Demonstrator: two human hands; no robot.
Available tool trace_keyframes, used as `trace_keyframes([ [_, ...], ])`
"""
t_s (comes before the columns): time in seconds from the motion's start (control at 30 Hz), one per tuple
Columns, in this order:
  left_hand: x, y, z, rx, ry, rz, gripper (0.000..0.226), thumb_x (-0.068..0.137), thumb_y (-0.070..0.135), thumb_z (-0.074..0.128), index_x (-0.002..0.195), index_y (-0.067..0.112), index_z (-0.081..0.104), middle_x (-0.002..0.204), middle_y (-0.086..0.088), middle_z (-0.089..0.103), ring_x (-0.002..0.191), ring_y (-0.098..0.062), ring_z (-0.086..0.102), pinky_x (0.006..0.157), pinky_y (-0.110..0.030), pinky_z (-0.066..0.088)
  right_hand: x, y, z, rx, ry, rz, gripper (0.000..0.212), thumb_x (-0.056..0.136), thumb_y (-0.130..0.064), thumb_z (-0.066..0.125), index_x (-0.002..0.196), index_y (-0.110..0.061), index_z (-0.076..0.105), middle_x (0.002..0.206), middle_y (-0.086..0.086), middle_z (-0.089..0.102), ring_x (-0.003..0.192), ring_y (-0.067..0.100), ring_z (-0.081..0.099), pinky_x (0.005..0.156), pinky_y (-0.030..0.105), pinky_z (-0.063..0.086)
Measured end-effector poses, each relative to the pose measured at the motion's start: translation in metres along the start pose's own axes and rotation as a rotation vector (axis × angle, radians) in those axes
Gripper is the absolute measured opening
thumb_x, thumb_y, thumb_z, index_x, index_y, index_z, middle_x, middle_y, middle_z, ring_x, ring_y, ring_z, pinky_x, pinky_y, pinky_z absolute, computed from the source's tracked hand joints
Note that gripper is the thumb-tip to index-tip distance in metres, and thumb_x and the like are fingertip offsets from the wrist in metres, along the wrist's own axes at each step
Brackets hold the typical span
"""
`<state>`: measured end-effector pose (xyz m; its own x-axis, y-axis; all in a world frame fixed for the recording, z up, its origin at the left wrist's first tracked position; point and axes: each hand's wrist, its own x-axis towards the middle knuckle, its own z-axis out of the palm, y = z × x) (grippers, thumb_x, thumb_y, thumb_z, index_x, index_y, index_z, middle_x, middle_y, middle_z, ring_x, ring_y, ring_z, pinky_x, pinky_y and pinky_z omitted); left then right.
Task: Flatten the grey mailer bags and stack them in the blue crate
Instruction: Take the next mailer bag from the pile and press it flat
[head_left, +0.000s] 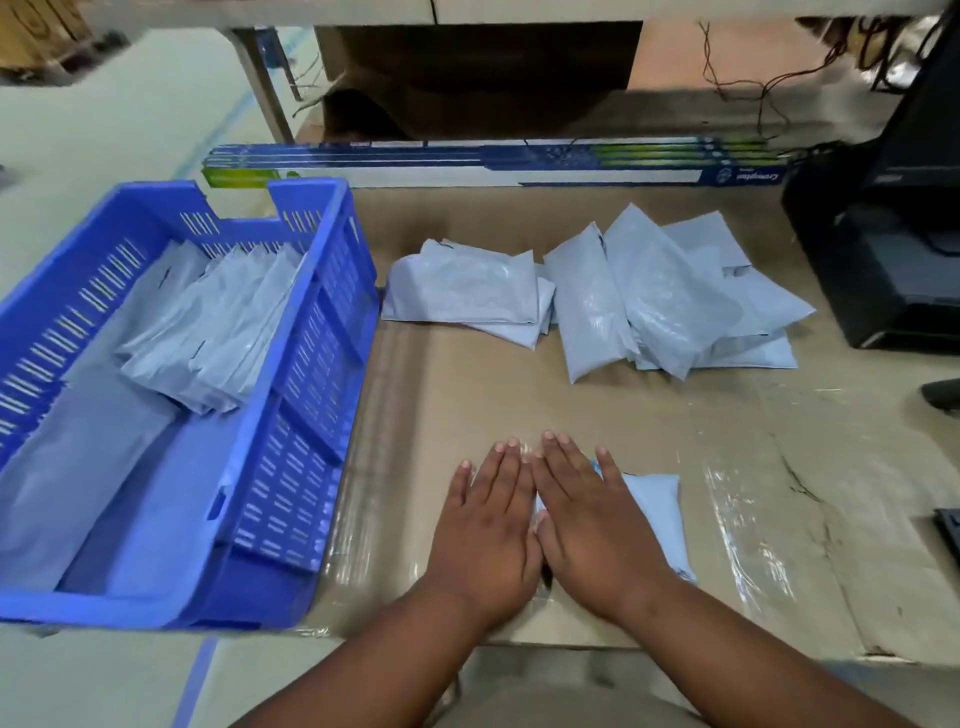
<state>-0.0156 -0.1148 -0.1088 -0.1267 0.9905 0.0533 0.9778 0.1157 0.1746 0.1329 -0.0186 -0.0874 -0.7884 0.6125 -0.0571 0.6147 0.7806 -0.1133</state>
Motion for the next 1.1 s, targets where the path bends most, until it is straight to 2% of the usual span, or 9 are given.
trace_keyframes([
  [0.23, 0.003, 0.001, 0.001, -0.01, -0.021, -0.02, 0.072, 0.104, 0.042, 0.03, 0.168, 0.012, 0.021, 0.176, -0.009, 0.014, 0.164, -0.024, 0.007, 0.13, -0.055, 0.014, 0.004, 0.004, 0.003, 0.033, -0.048, -0.002, 0.07, 0.105, -0.042, 0.021, 0.169, -0.014, 0.016, 0.178, 0.007, 0.001, 0.164, 0.021, -0.006, 0.131, 0.053, 0.004],
  [0.4, 0.003, 0.003, 0.001, -0.008, -0.035, -0.025, 0.071, 0.103, 0.043, 0.028, 0.167, 0.011, 0.025, 0.176, -0.009, 0.018, 0.163, -0.025, 0.012, 0.128, -0.057, 0.02, 0.005, 0.006, 0.002, 0.035, -0.088, -0.006, 0.07, 0.106, -0.044, 0.017, 0.17, -0.017, 0.007, 0.177, 0.004, -0.009, 0.162, 0.018, -0.014, 0.131, 0.051, -0.001],
  [0.5, 0.005, 0.005, -0.007, 0.02, -0.059, -0.041, 0.072, 0.103, 0.044, 0.025, 0.168, 0.013, 0.025, 0.175, -0.008, 0.019, 0.163, -0.026, 0.013, 0.128, -0.058, 0.018, 0.005, 0.006, -0.006, 0.038, -0.117, -0.004, 0.07, 0.106, -0.046, 0.013, 0.17, -0.019, 0.001, 0.177, 0.003, -0.012, 0.162, 0.017, -0.016, 0.131, 0.052, -0.005],
  [0.57, 0.008, 0.011, -0.015, 0.02, -0.046, -0.027, 0.072, 0.102, 0.043, 0.027, 0.166, 0.012, 0.028, 0.174, -0.009, 0.024, 0.162, -0.027, 0.017, 0.129, -0.057, 0.019, 0.002, 0.008, -0.015, 0.037, -0.103, 0.002, 0.07, 0.106, -0.047, 0.012, 0.17, -0.018, 0.005, 0.178, 0.004, -0.006, 0.163, 0.018, -0.01, 0.131, 0.053, -0.004],
  [0.7, 0.015, 0.031, -0.022, -0.024, 0.021, 0.077, 0.069, 0.102, 0.039, 0.034, 0.165, 0.01, 0.033, 0.172, -0.01, 0.028, 0.162, -0.026, 0.021, 0.129, -0.052, 0.022, -0.016, 0.022, -0.025, -0.003, 0.026, 0.019, 0.069, 0.104, -0.043, 0.022, 0.165, -0.014, 0.032, 0.173, 0.011, 0.025, 0.162, 0.024, 0.017, 0.129, 0.054, 0.006],
  [0.83, 0.022, 0.044, -0.013, -0.025, 0.016, 0.151, 0.069, 0.1, 0.037, 0.038, 0.163, 0.007, 0.035, 0.171, -0.012, 0.031, 0.162, -0.025, 0.02, 0.131, -0.049, 0.02, -0.029, 0.038, -0.015, -0.081, 0.03, 0.047, 0.066, 0.104, -0.042, 0.03, 0.16, -0.009, 0.042, 0.168, 0.013, 0.037, 0.158, 0.027, 0.029, 0.127, 0.053, 0.012],
  [0.97, 0.021, 0.044, -0.002, -0.027, 0.028, 0.179, 0.068, 0.101, 0.036, 0.039, 0.163, 0.007, 0.035, 0.172, -0.012, 0.029, 0.162, -0.025, 0.017, 0.13, -0.051, 0.02, -0.035, 0.039, 0.003, -0.093, 0.047, 0.058, 0.066, 0.105, -0.041, 0.033, 0.161, -0.005, 0.039, 0.168, 0.017, 0.036, 0.158, 0.031, 0.029, 0.127, 0.051, 0.012],
  [1.1, 0.022, 0.043, -0.001, -0.001, 0.038, 0.184, 0.07, 0.102, 0.037, 0.036, 0.165, 0.006, 0.03, 0.173, -0.014, 0.025, 0.163, -0.026, 0.012, 0.131, -0.05, 0.018, -0.035, 0.038, 0.003, -0.101, 0.031, 0.053, 0.069, 0.107, -0.04, 0.026, 0.165, -0.004, 0.025, 0.172, 0.02, 0.022, 0.162, 0.033, 0.015, 0.13, 0.055, 0.01],
])
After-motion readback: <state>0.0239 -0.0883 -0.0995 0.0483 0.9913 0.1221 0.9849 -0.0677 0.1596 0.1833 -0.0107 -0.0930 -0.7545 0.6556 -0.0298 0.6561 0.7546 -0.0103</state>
